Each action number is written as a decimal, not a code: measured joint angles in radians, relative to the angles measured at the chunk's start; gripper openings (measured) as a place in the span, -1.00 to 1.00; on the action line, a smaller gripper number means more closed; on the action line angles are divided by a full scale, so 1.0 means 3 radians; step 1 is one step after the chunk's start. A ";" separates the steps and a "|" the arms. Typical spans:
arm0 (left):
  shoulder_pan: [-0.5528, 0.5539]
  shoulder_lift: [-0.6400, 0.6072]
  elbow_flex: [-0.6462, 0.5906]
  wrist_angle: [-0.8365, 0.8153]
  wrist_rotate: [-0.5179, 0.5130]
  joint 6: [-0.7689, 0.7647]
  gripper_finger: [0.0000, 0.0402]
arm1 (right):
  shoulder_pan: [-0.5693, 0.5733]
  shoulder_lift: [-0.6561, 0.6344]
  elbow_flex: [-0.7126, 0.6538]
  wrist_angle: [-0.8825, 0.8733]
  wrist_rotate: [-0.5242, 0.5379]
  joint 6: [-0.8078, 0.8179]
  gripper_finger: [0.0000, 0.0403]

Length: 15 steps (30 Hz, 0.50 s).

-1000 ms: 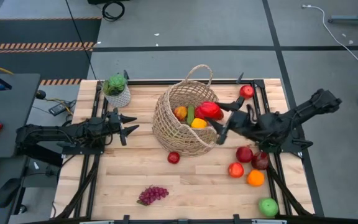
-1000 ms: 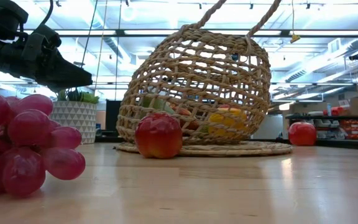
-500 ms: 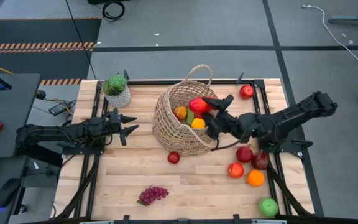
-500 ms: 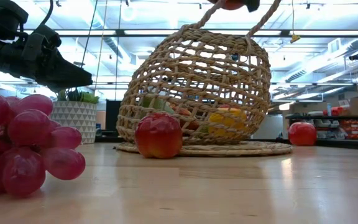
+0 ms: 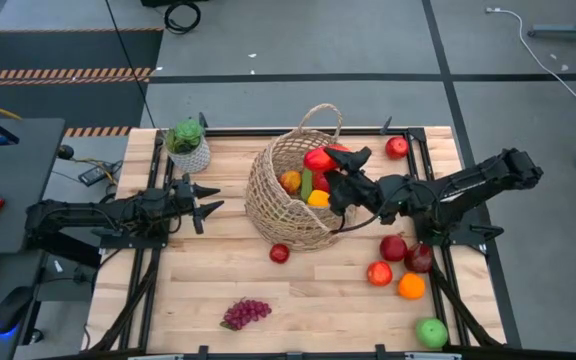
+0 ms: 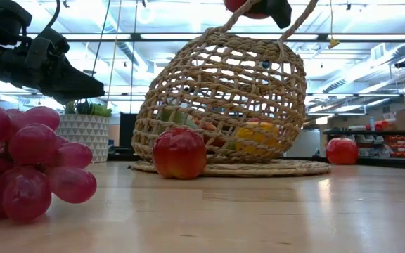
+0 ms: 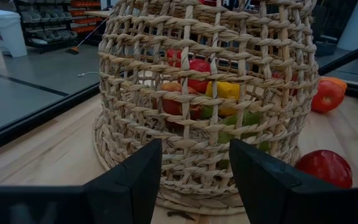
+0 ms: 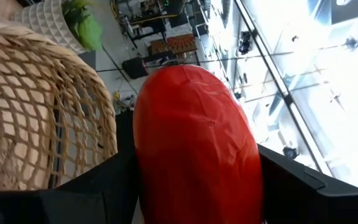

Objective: Build produce basket
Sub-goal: Put the red mango into the brown basket

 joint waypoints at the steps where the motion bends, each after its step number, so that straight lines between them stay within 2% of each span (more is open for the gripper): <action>1: 0.0000 0.0001 0.0000 0.0000 0.0000 -0.0001 -0.02 | -0.0014 0.0003 0.0000 0.0000 -0.0001 0.0079 0.34; 7: 0.0001 0.0001 0.0000 0.0000 0.0000 -0.0001 -0.04 | -0.0121 0.0006 0.0000 -0.0246 0.0025 0.0625 0.37; 13: 0.0001 0.0001 0.0000 0.0001 0.0001 0.0000 -0.03 | -0.0332 0.0004 0.0000 -0.0650 -0.0025 0.0872 0.39; 15: 0.0001 0.0001 0.0000 0.0000 0.0000 -0.0001 -0.04 | -0.0418 0.0004 0.0000 -0.0811 -0.0148 0.0887 0.39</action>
